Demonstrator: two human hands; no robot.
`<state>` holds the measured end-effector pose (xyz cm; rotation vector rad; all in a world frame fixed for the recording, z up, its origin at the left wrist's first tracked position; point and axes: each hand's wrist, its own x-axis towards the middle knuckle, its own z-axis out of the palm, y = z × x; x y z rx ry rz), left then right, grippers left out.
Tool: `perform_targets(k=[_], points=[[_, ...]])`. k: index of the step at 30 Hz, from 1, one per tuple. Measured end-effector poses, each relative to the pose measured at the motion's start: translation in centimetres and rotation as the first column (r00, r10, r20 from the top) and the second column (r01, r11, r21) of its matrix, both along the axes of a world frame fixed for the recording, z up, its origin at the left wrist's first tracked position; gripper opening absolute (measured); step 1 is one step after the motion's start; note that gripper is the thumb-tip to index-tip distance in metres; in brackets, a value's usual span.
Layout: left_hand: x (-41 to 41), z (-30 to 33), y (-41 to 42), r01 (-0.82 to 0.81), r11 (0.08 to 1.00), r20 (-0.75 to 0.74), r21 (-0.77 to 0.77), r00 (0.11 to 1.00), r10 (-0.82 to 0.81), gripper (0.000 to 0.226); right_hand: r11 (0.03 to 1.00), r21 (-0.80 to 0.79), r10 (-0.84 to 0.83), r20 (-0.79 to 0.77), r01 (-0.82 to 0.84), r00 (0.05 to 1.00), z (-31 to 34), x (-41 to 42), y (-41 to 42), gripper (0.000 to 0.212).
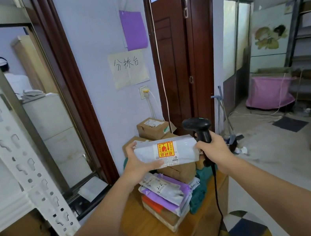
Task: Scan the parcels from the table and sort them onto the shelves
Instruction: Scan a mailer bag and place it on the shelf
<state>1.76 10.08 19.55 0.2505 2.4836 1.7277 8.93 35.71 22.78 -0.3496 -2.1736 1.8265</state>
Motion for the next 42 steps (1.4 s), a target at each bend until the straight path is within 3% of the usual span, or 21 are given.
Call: perform_targets(k=[2,4,7,11,15,18,21,25,27,33,37,42], points=[[0.1,0.2,-0.5,0.027,0.972,-0.11,-0.235,0.992,-0.055,0.13,0.999,0.008,0.034,0.018,-0.034,0.999,0.6,0.0,0.2,0.018],[0.7,0.6,-0.4,-0.015,0.909,-0.234,-0.416,0.968,-0.091,0.117,0.998,0.023,0.066,0.019,-0.066,0.998,1.0,-0.3,0.2,0.024],[0.9,0.5,-0.9,-0.064,0.871,-0.259,-0.488,0.963,-0.074,0.09,0.995,-0.015,0.098,0.008,-0.098,0.995,1.8,-0.8,-0.1,0.024],[0.6,-0.1,-2.1,-0.082,0.929,-0.135,-0.362,0.99,0.035,0.08,0.993,-0.096,0.066,-0.043,-0.07,0.997,1.9,-1.6,-0.3,0.015],[1.7,-0.1,-1.5,-0.171,0.985,0.113,0.006,0.979,0.169,0.063,0.986,-0.163,0.025,-0.045,-0.032,0.999,1.4,-1.9,-1.2,0.013],[2.2,0.4,0.0,-0.282,0.941,0.277,0.185,0.934,0.226,0.061,0.98,-0.187,0.063,-0.018,-0.066,0.998,0.9,-1.9,-2.7,0.022],[2.5,1.0,1.5,-0.385,0.871,0.39,0.305,0.885,0.255,0.066,0.96,-0.248,0.137,0.008,-0.131,0.99,0.5,-1.8,-4.5,0.018],[3.0,1.3,3.5,-0.419,0.801,0.447,0.428,0.868,0.215,0.067,0.901,-0.365,0.244,-0.017,-0.234,0.97,0.4,-1.7,-7.2,0.015],[3.0,1.0,4.1,-0.423,0.764,0.464,0.487,0.867,0.184,0.079,0.87,-0.416,0.271,-0.048,-0.266,0.961,0.5,-1.7,-8.0,0.015],[3.2,0.1,4.3,-0.393,0.758,0.434,0.521,0.886,0.162,0.105,0.847,-0.451,0.277,-0.079,-0.282,0.958,1.0,-2.3,-7.8,0.022],[3.6,0.4,4.1,-0.336,0.808,0.416,0.483,0.901,0.126,0.105,0.891,-0.381,0.229,-0.094,-0.248,0.969,1.0,-3.3,-7.7,0.03],[3.9,0.7,4.1,-0.326,0.835,0.392,0.443,0.908,0.146,0.1,0.872,-0.394,0.254,-0.144,-0.29,0.957,1.1,-3.4,-7.7,0.036]])
